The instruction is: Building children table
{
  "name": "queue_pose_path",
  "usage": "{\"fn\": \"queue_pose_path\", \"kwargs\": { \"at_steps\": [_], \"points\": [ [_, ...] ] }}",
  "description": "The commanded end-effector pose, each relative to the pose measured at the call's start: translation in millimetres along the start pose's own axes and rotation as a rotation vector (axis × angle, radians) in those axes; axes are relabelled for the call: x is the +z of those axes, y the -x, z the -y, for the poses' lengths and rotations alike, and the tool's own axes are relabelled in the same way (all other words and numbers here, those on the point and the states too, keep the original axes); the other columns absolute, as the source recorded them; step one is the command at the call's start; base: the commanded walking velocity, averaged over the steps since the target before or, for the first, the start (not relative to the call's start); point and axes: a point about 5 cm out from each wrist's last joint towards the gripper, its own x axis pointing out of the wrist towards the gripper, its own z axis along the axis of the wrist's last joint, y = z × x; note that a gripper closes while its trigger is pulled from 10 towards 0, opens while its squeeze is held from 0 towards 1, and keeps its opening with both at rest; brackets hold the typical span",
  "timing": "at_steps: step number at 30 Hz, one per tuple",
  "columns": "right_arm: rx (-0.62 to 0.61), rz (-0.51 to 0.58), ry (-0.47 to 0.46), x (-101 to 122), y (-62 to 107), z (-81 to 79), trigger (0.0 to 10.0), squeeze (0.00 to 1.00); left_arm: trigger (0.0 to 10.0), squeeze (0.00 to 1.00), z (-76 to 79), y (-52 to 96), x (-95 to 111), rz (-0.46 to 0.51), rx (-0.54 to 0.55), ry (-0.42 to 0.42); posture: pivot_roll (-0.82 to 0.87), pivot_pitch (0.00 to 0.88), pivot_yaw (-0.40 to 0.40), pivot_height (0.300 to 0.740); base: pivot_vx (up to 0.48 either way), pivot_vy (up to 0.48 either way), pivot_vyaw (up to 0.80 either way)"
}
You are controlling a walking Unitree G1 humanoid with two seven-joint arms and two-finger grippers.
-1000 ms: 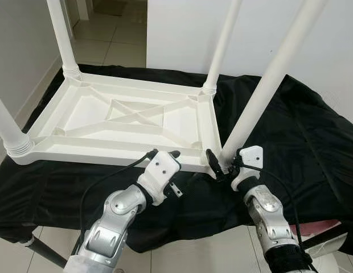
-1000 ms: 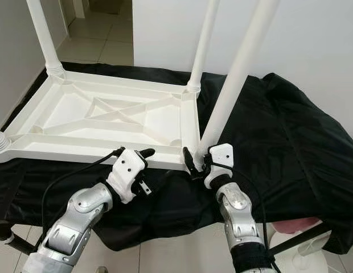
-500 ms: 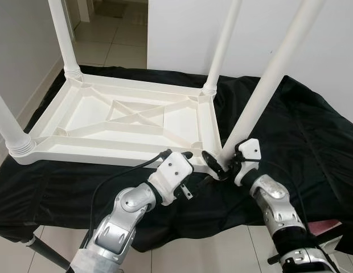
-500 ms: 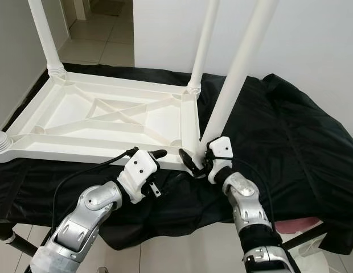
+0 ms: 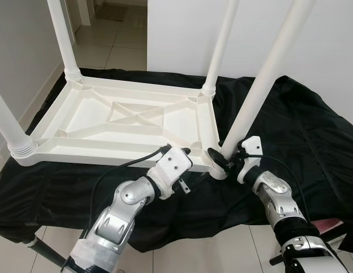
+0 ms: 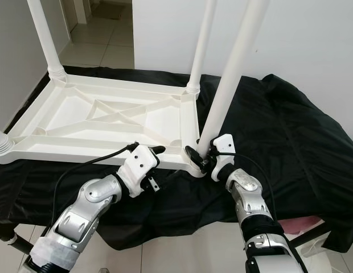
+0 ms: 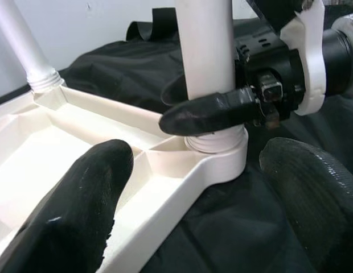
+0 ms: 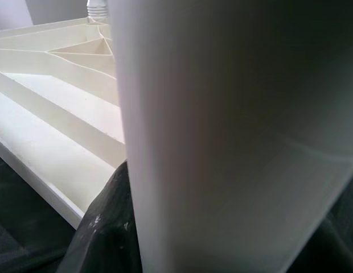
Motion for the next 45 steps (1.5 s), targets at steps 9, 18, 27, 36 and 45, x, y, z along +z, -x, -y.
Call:
{"fn": "queue_pose_path", "kwargs": {
  "at_steps": [9, 18, 27, 36, 45],
  "points": [
    [-0.211, -0.060, 0.017, -8.6, -4.8, -0.4, 10.0, 0.00, 10.0, 0.00, 0.6, -0.8, -2.7, -0.004, -0.015, -0.008, 0.06, 0.000, -0.080, 0.740, 0.000, 0.000, 0.00],
    [-0.430, -0.024, -0.061, -6.6, -5.3, -7.3, 10.0, 0.00, 10.0, 0.00, 2.6, 1.7, -3.9, -0.006, -0.013, -0.002, 0.08, 0.000, -0.091, 0.740, 0.000, 0.000, 0.00],
    [-0.690, 0.021, -0.118, -2.0, -13.0, -32.5, 10.0, 0.00, 10.0, 0.00, 4.4, 3.4, -1.7, 0.001, -0.021, 0.000, 0.09, 0.000, -0.097, 0.740, 0.000, 0.000, 0.00],
    [-0.702, 0.069, -0.160, 4.5, -16.0, -41.5, 10.0, 0.26, 10.0, 0.00, 9.2, 5.9, -3.0, -0.007, -0.029, 0.005, 0.10, 0.000, -0.094, 0.740, 0.000, 0.000, 0.00],
    [-0.665, 0.151, -0.111, 14.9, -6.9, -46.8, 10.0, 1.00, 10.0, 0.00, 8.6, 5.0, -2.2, 0.000, -0.029, -0.001, 0.09, 0.000, -0.095, 0.740, 0.000, 0.000, 0.00]
  ]
}}
